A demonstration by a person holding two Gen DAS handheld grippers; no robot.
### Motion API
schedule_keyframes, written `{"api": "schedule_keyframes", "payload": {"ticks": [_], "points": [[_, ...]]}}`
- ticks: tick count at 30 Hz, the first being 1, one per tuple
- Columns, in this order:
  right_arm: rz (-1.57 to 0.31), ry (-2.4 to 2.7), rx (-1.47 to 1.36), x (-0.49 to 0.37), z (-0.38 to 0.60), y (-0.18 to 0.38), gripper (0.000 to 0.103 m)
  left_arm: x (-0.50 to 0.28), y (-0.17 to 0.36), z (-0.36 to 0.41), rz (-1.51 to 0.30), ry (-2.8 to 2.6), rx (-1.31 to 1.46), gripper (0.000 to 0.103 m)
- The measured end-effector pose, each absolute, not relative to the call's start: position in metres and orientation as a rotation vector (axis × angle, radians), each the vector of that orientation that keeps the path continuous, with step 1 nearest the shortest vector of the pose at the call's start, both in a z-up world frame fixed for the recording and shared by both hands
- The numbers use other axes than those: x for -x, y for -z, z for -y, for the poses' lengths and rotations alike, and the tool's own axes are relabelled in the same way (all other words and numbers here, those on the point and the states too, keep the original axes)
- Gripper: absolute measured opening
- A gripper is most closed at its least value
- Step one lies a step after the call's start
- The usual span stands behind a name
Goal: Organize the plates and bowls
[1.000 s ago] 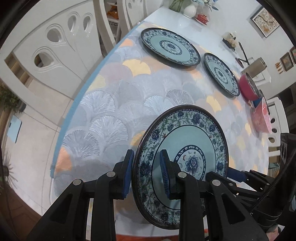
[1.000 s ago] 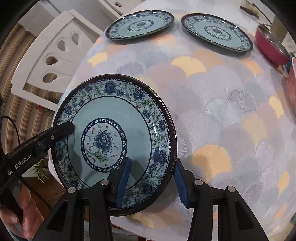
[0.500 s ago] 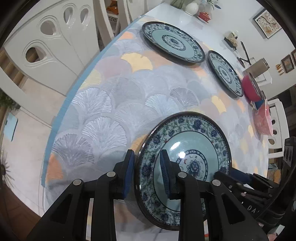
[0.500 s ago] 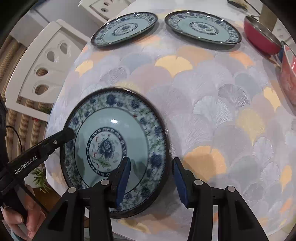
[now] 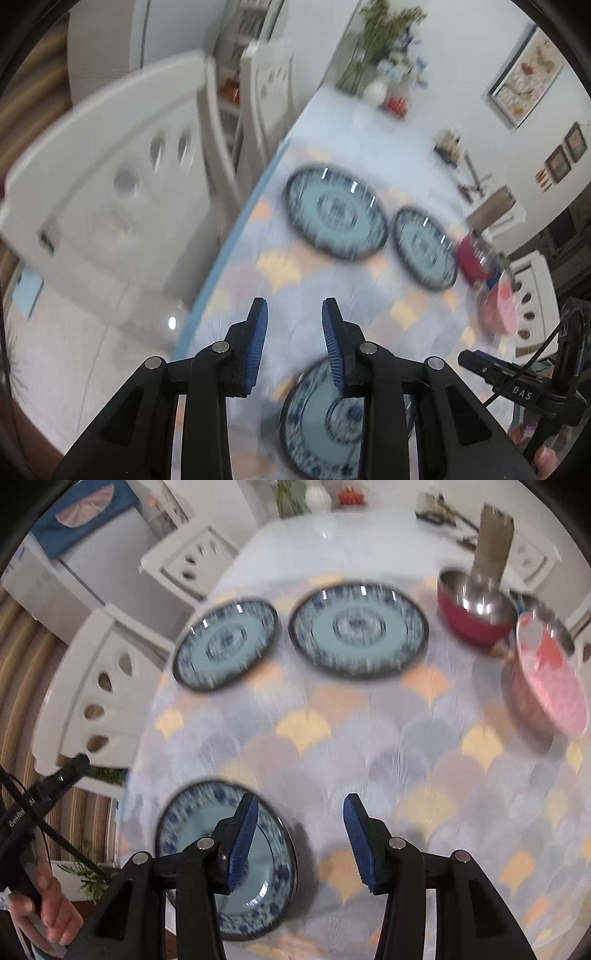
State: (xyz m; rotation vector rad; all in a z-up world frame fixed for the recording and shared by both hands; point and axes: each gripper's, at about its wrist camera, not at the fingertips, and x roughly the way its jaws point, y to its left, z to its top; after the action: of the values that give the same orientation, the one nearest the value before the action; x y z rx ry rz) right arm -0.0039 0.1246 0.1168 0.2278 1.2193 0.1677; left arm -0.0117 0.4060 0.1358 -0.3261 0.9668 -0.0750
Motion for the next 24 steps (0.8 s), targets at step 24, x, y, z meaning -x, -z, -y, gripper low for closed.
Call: {"api": "schedule_keyframes", "payload": {"ticks": [24], "points": [[-1.318,-0.265,-0.365,-0.133,-0.157,-0.078,0.058,-0.196,-0.097,-0.391,-1.048,0.158,0.249,0.057]]}}
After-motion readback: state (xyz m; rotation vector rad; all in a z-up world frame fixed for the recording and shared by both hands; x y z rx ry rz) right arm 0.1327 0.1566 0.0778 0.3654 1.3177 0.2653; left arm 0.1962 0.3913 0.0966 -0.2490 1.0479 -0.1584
